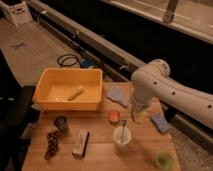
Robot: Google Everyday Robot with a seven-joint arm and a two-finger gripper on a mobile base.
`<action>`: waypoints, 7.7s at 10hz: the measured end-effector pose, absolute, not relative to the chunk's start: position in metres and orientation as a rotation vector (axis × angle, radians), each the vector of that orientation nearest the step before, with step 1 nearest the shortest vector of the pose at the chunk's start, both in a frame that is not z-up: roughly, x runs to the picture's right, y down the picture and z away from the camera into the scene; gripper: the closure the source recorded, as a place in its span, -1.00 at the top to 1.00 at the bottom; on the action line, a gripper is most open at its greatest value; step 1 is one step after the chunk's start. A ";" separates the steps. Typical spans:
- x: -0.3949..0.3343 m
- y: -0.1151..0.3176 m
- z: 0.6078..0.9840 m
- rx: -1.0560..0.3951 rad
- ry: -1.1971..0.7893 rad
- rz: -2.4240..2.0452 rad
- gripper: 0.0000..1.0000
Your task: Place fork in plastic cup
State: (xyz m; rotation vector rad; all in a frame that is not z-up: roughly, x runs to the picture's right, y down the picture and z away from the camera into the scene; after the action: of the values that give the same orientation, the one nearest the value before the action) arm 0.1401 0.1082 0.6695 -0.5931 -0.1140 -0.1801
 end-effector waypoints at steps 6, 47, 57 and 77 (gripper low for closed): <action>0.121 0.117 0.683 -0.608 -0.163 -0.194 0.30; 0.334 0.129 0.615 -0.510 0.064 0.152 -1.00; 0.334 0.124 0.597 -0.595 0.046 0.139 -1.00; 0.349 0.205 0.582 -0.760 0.112 0.197 -1.00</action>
State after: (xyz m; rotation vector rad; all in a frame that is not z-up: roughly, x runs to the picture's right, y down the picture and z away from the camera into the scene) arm 0.3485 0.2049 0.5816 -0.7599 0.1122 0.1967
